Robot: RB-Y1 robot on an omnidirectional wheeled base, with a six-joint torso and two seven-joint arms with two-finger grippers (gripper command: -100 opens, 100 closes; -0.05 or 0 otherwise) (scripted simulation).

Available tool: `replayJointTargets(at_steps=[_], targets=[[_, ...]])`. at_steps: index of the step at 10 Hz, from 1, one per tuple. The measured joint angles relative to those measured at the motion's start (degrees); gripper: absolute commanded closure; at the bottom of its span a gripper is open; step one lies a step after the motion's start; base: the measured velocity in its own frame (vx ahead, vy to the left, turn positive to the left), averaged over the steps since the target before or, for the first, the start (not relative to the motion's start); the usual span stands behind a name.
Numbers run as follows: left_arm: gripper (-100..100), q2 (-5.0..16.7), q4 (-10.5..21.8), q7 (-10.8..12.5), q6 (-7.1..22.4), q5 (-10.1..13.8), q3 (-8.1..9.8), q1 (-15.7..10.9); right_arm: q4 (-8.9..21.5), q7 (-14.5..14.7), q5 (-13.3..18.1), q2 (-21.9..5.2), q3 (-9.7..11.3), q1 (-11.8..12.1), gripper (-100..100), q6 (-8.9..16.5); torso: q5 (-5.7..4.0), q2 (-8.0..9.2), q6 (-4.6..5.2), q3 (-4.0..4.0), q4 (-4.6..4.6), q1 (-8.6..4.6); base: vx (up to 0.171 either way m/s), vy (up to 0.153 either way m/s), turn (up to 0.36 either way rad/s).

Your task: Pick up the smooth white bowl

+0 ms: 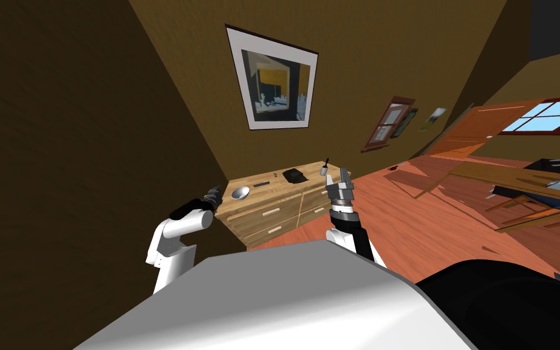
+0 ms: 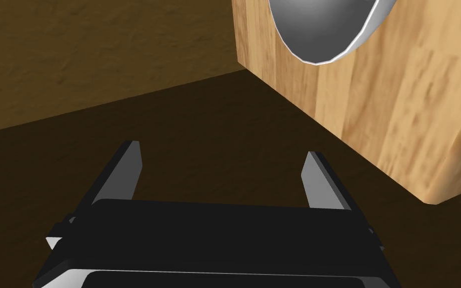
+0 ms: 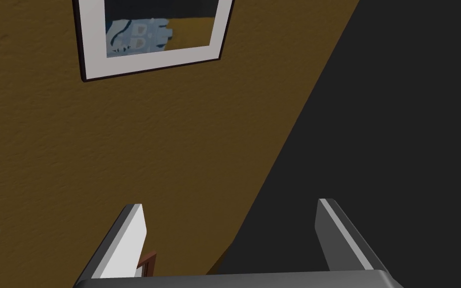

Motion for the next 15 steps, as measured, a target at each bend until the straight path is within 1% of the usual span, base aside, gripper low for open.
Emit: replayJointTargets(at_steps=[1, 3, 7, 8, 9, 11, 15], targets=[[-100, -0.2, 0.4, -0.1, 1.5, -0.2, 0.23, -1.0, 0.0, 0.0, 0.0, 0.0, 0.0, 0.0, 0, 0.0, 0.00, -0.03, 0.01, -0.01, 0.00, -0.02, 0.022, -0.009, -0.014], [-100, -0.4, 0.6, -0.2, 4.2, -0.5, 0.35, -1.7, 0.0, 0.0, 0.0, 0.0, 0.0, 0.0, 0, 0.0, 0.00, 0.00, 0.00, 0.00, 0.00, 0.00, 0.017, -0.008, -0.008], [-100, -1.1, 2.1, -0.6, 10.3, -1.4, 1.01, -4.6, 0.0, 0.0, 0.0, 0.0, 0.0, 0.0, 0, 0.0, -0.01, -0.06, 0.00, -0.04, -0.02, -0.02, 0.025, -0.009, -0.010], [-100, -1.2, 2.1, -0.7, 11.6, -1.5, 0.99, -4.7, 0.0, 0.0, 0.0, 0.0, 0.0, 0.0, 0, 0.0, 0.00, -0.01, 0.00, -0.01, -0.01, 0.00, 0.020, -0.010, -0.019], [-100, -1.4, 2.5, -0.8, 13.0, -1.8, 1.16, -5.5, 0.0, 0.0, 0.0, 0.0, 0.0, 0.0, 0, 0.0, 0.00, -0.03, 0.01, -0.01, 0.00, -0.02, 0.025, -0.010, -0.012], [-100, -1.5, 2.7, -0.9, 15.9, -1.9, 1.35, -6.2, 0.0, 0.0, 0.0, 0.0, 0.0, 0.0, 0, 0.0, 0.00, -0.01, 0.00, -0.01, 0.00, 0.00, 0.021, -0.009, -0.008], [-100, -2.1, 4.1, -1.4, 22.3, -2.8, 1.86, -9.0, 0.0, 0.0, 0.0, 0.0, 0.0, 0.0, 0, 0.0, 0.00, -0.09, 0.00, -0.05, -0.02, -0.02, 0.036, -0.011, -0.015]])
